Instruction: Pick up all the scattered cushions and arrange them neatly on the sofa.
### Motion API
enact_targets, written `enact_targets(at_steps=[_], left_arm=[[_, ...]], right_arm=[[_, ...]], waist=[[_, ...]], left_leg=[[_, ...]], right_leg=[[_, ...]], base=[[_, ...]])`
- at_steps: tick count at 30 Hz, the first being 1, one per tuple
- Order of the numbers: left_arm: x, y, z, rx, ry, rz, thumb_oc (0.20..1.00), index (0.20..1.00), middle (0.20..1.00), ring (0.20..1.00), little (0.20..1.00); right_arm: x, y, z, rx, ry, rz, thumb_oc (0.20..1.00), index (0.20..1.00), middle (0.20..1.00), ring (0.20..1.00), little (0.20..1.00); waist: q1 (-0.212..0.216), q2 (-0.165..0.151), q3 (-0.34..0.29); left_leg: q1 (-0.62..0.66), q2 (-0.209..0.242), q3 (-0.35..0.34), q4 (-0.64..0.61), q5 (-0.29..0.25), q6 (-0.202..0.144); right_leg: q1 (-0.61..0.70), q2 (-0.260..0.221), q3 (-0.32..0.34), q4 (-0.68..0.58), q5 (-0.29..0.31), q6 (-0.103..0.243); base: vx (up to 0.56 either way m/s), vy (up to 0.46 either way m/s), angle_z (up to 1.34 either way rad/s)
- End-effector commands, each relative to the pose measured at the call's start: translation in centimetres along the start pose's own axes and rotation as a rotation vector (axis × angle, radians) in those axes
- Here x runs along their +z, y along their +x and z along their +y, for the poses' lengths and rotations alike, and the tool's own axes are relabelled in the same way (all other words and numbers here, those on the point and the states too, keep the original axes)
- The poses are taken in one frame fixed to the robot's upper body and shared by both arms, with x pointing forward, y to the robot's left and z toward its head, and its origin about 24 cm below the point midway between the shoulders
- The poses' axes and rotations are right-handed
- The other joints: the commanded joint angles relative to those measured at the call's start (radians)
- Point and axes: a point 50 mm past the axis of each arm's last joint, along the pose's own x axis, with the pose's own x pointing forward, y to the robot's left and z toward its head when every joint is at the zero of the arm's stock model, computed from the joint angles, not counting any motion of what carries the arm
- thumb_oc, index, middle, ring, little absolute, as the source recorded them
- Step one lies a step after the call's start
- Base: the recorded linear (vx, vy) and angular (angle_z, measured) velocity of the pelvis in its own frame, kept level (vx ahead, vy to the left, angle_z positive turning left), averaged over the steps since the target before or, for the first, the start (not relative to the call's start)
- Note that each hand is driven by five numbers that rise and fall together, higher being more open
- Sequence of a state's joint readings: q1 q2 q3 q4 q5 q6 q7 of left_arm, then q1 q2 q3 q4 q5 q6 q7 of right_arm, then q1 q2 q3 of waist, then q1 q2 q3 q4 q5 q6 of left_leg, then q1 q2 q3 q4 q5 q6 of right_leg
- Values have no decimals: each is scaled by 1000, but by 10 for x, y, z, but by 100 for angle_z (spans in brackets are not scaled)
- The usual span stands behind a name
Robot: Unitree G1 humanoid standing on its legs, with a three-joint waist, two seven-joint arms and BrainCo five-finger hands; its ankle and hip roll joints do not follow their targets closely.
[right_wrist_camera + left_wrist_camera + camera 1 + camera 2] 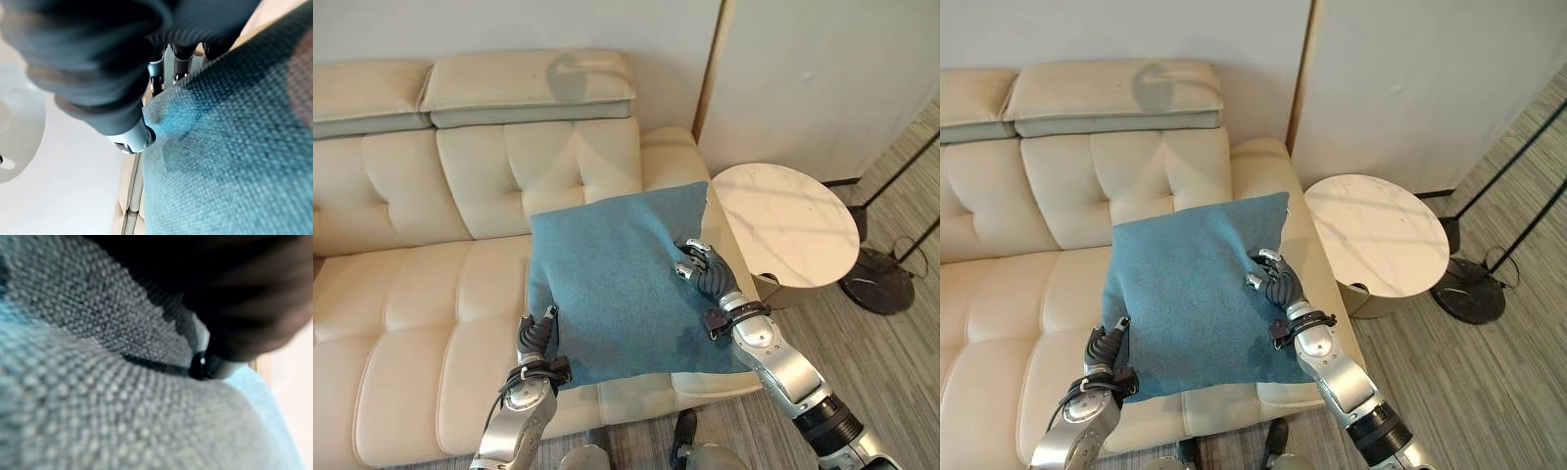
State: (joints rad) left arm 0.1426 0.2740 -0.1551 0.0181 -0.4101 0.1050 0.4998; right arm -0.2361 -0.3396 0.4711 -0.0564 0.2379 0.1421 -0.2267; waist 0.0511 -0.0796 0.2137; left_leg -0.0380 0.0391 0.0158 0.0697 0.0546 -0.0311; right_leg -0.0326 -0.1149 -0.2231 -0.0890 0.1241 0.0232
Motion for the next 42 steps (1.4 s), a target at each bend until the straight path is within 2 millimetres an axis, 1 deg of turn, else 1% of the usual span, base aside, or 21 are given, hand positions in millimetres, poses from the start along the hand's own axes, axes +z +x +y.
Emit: enact_targets(at_steps=[1, 5, 6, 9, 10, 12, 13, 14, 15, 16, 17, 19, 20, 25, 29, 31, 32, 33, 37, 39, 42], left_arm=[[52, -6, -39, -180, -55, -267, 200, 200, 200, 200, 200], [62, 2, -44, -150, -50, -304, 200, 200, 200, 200, 200], [93, 10, -61, -159, -94, -401, 200, 200, 200, 200, 200], [117, 16, -78, -174, -96, -471, 200, 200, 200, 200, 200], [135, 19, -92, -187, -97, -524, 200, 200, 200, 200, 200], [203, 20, -131, -196, -106, -698, 200, 200, 200, 200, 200], [221, 17, -144, -215, -129, -729, 200, 200, 200, 200, 200], [224, 16, -145, -217, -131, -734, 200, 200, 200, 200, 200], [272, 5, -171, -250, -127, -827, 200, 200, 200, 200, 200], [275, 4, -172, -253, -130, -834, 200, 200, 200, 200, 200], [306, -4, -184, -273, -113, -885, 200, 200, 200, 200, 200], [325, -12, -190, -294, -114, -917, 200, 200, 200, 200, 200], [361, -26, -194, -292, -77, -996, 200, 200, 200, 200, 200], [457, -84, -186, -129, 146, -1301, 200, 200, 200, 200, 200], [491, -114, -173, 5, 245, -1436, 200, 200, 200, 200, 200], [507, -137, -169, 69, 310, -1523, 200, 200, 200, 200, 200], [510, -141, -168, 72, 298, -1530, 200, 200, 200, 200, 200], [512, -143, -167, 69, 293, -1528, 1000, 1000, 1000, 1000, 1000], [512, -133, -162, 155, 328, -1500, 1000, 1000, 1000, 1000, 1000], [513, -91, -119, 253, 310, -1379, 1000, 1000, 1000, 1000, 1000], [505, -71, -111, 275, 308, -1311, 1000, 1000, 1000, 1000, 1000]], right_arm=[[43, 2, 37, 174, 120, -220, 200, 200, 200, 200, 200], [58, 8, 31, 83, 140, -284, 200, 200, 200, 200, 200], [89, 29, 25, 17, 103, -377, 200, 200, 200, 200, 200], [112, 44, 20, -34, 92, -434, 200, 200, 200, 200, 200], [131, 52, 16, -71, 89, -481, 200, 200, 200, 200, 200], [182, 74, 1, -198, 85, -585, 200, 200, 200, 200, 200], [194, 79, -5, -242, 83, -598, 200, 200, 200, 200, 200], [196, 80, -6, -243, 82, -603, 200, 200, 200, 200, 200], [235, 89, -21, -317, 100, -662, 200, 200, 200, 200, 200], [239, 89, -22, -319, 100, -670, 200, 200, 200, 200, 200], [257, 92, -30, -351, 82, -688, 200, 200, 200, 200, 200], [275, 91, -36, -381, 64, -725, 200, 200, 200, 200, 200], [297, 91, -46, -425, 20, -757, 200, 200, 200, 200, 200], [380, 64, -72, -562, -14, -950, 200, 200, 200, 200, 200], [417, 40, -80, -610, -98, -1061, 200, 200, 200, 200, 200], [439, 24, -82, -653, -246, -1121, 200, 200, 200, 200, 200], [448, 18, -82, -666, -277, -1142, 272, 272, 272, 272, 272], [451, 16, -84, -696, -340, -1136, 1000, 1000, 1000, 1000, 1000], [442, 28, -82, -692, -382, -1085, 1000, 1000, 1000, 1000, 1000], [424, 42, -91, -704, -440, -1005, 1000, 1000, 1000, 1000, 1000], [408, 57, -94, -706, -506, -917, 1000, 1000, 1000, 1000, 1000]], waist=[[5, 21, -50], [5, 26, -28], [26, 22, 23], [30, 20, 53], [31, 21, 73], [30, 25, 121], [27, 27, 126], [28, 27, 128], [23, 33, 153], [22, 33, 155], [15, 37, 158], [15, 40, 168], [16, 41, 174], [20, 47, 193], [20, 37, 189], [22, 31, 192], [21, 32, 192], [22, 34, 193], [22, 36, 205], [37, 29, 216], [42, 18, 219]], left_leg=[[66, -41, -20, -151, -104, 11], [21, -42, -3, -157, -86, 8], [-40, -44, -6, -145, -72, 13], [-108, -49, -14, -89, -76, 16], [-151, -51, -18, -56, -79, 18], [-267, -57, -24, 36, -86, 18], [-298, -59, -26, 53, -82, 17], [-305, -60, -27, 58, -84, 17], [-380, -60, -30, 101, -87, 10], [-391, -62, -31, 106, -85, 11], [-443, -63, -36, 129, -81, 5], [-483, -64, -39, 144, -79, 3], [-534, -63, -40, 156, -75, -1], [-684, -64, -33, 187, -66, -17], [-763, -62, -26, 190, -59, -21], [-809, -66, -25, 198, -57, -25], [-825, -68, -24, 203, -59, -25], [-836, -71, -23, 206, -62, -25], [-857, -80, -17, 213, -59, -22], [-852, -84, -16, 216, -61, -24], [-860, -86, -17, 214, -59, -20]], right_leg=[[57, 19, -46, 2, -138, 76], [32, 11, -76, 2, -140, 76], [-28, -3, -83, 40, -143, 73], [-89, -16, -83, 88, -149, 67], [-123, -25, -84, 113, -150, 65], [-231, -40, -78, 195, -158, 61], [-257, -44, -77, 208, -157, 59], [-264, -45, -77, 212, -159, 59], [-331, -53, -79, 253, -164, 62], [-340, -55, -80, 257, -163, 61], [-387, -57, -75, 273, -162, 64], [-428, -60, -76, 289, -160, 68], [-473, -64, -75, 298, -156, 73], [-616, -79, -88, 330, -141, 96], [-690, -89, -93, 336, -130, 106], [-731, -97, -98, 348, -128, 113], [-745, -103, -100, 354, -128, 117], [-755, -106, -97, 358, -128, 119], [-770, -114, -95, 359, -121, 123], [-768, -111, -94, 355, -125, 121], [-774, -110, -94, 344, -118, 119]], base=[[45, 97, -38], [-31, 80, 49], [-154, 79, 52], [-118, 40, 27], [-182, 68, 38], [-163, 72, 29], [-61, 38, 22], [-50, 42, 20], [-39, 31, 10], [-47, 64, 11], [-23, 39, 11], [-15, 42, 10], [6, 42, 9], [19, 38, 7], [55, 51, 9], [87, 60, 5], [69, 69, 9], [50, 59, 11], [62, 70, 11], [55, 19, 10], [15, 4, 1]])
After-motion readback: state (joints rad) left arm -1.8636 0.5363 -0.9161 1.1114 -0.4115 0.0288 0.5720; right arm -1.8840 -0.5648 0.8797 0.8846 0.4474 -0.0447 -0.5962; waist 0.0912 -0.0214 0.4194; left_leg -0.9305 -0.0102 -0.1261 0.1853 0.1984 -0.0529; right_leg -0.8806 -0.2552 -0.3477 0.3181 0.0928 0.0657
